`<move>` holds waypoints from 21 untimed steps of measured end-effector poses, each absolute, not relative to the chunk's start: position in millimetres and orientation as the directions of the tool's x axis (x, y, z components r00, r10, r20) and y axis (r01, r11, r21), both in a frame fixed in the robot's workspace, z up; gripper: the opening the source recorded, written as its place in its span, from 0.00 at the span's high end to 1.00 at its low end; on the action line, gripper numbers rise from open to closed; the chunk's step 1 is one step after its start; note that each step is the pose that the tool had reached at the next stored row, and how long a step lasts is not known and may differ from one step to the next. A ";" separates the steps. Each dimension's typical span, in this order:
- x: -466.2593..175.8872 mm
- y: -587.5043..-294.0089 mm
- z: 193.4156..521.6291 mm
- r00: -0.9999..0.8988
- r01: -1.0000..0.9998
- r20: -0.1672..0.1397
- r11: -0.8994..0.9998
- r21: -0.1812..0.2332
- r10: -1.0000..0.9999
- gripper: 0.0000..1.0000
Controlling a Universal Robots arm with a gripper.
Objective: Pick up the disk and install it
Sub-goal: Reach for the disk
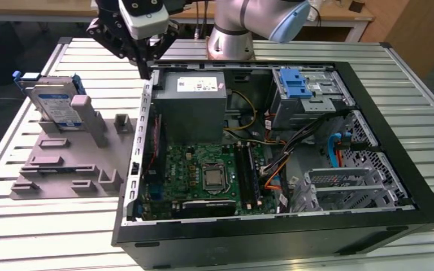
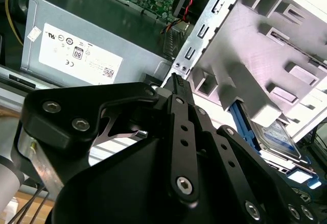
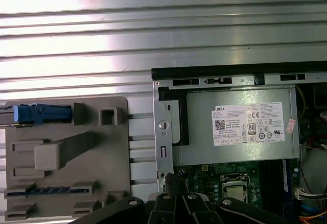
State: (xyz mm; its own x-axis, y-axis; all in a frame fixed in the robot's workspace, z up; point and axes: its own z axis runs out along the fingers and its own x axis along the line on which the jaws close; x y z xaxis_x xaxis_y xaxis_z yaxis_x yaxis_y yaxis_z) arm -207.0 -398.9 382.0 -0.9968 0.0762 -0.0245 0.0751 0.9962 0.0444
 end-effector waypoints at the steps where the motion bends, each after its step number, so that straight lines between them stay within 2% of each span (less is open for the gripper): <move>1: -207.2 -398.9 382.0 -0.997 0.075 -0.024 0.996 0.044 0.076 0.89; 21: -213.7 -399.0 381.4 -0.997 0.075 -0.025 0.996 0.044 0.076 0.89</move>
State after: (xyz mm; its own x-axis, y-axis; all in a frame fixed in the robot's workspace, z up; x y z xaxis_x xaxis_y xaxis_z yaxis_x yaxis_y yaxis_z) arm -213.7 -399.0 381.4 -0.9968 0.0762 -0.0245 0.0751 0.9962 0.0444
